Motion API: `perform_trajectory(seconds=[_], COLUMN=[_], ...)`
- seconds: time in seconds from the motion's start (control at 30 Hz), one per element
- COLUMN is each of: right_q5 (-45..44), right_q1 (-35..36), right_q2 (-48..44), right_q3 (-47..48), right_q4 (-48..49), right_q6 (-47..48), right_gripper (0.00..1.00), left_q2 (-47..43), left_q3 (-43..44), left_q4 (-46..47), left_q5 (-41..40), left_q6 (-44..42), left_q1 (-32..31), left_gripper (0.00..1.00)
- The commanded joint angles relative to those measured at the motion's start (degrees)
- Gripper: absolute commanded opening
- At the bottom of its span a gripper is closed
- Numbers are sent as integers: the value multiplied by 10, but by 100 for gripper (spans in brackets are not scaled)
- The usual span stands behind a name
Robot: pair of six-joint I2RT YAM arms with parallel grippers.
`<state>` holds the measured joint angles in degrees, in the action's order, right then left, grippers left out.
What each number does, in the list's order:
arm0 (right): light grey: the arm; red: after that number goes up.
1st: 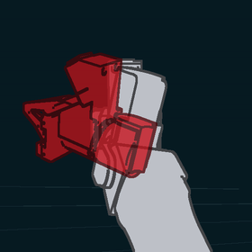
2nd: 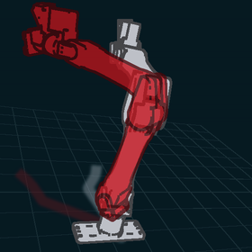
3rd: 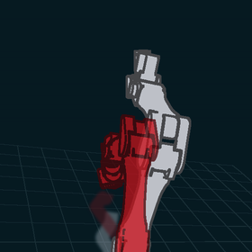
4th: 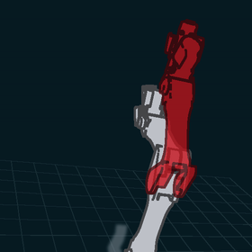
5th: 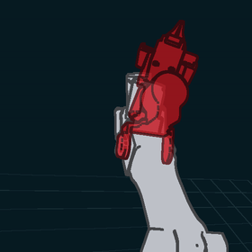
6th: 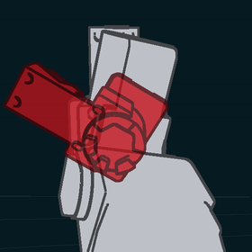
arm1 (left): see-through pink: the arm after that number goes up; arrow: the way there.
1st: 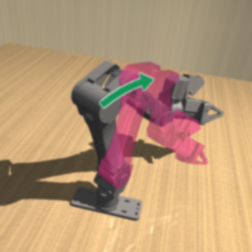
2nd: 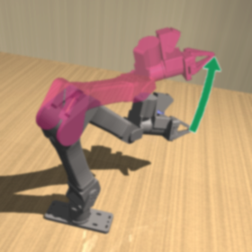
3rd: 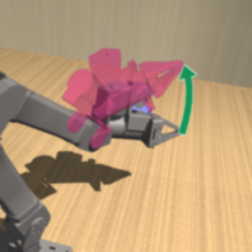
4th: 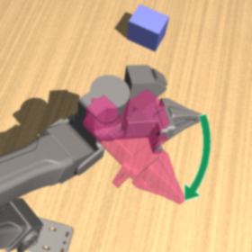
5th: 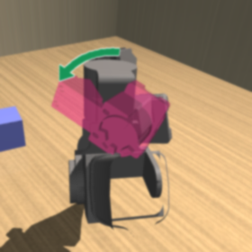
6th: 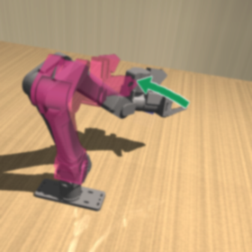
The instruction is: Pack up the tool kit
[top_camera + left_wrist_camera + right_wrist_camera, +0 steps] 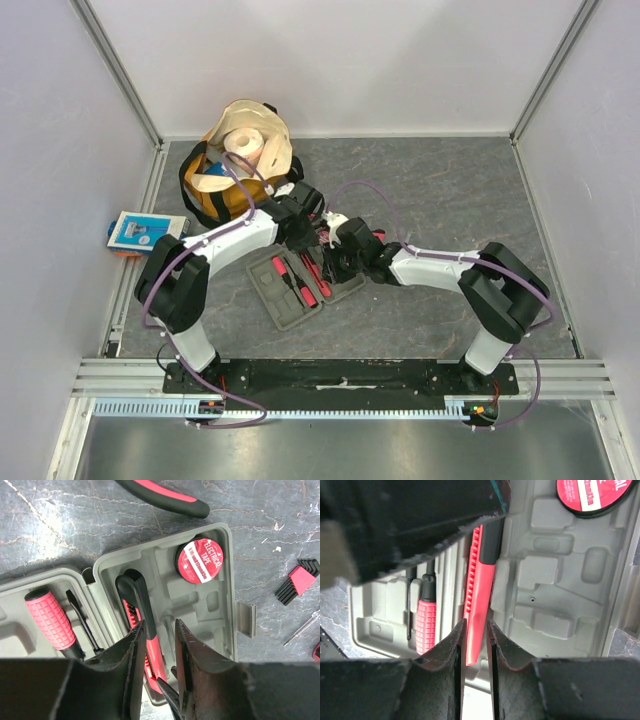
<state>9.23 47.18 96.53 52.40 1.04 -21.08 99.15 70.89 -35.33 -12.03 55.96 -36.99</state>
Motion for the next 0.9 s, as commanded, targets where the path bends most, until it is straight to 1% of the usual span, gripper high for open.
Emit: perform_trajectory(seconds=[0.0, 0.1, 0.2, 0.3, 0.4, 0.53, 0.67, 0.7, 0.87], right_q5=[2, -4, -4, -11, -16, -17, -19, -19, -21], right_q1=[6, 9, 12, 12, 12, 14, 15, 15, 16], right_q2=[22, 33, 41, 44, 44, 45, 54, 58, 76], right_q3=[28, 34, 34, 31, 25, 18, 13, 12, 3], right_q4=[10, 7, 4, -2, -7, -9, -10, -23, -27], right_q6=[12, 12, 10, 8, 5, 3, 3, 2, -10], right_gripper=[27, 24, 21, 16, 11, 6, 1, 0, 0], left_q2=[-6, 10, 16, 21, 27, 36, 58, 63, 76], left_q3=[-6, -15, -37, -52, -58, -64, -66, -69, -79], left_q4=[31, 35, 65, 83, 86, 85, 77, 76, 71], left_q5=[-7, -2, 28, 53, 67, 85, 110, 113, 118], left_q6=[-41, -51, -60, -55, -54, -49, -43, -42, -36], left_q1=[0, 3, 13, 28, 36, 40, 43, 43, 42], left_gripper=[33, 30, 27, 22, 16, 12, 3, 2, 2])
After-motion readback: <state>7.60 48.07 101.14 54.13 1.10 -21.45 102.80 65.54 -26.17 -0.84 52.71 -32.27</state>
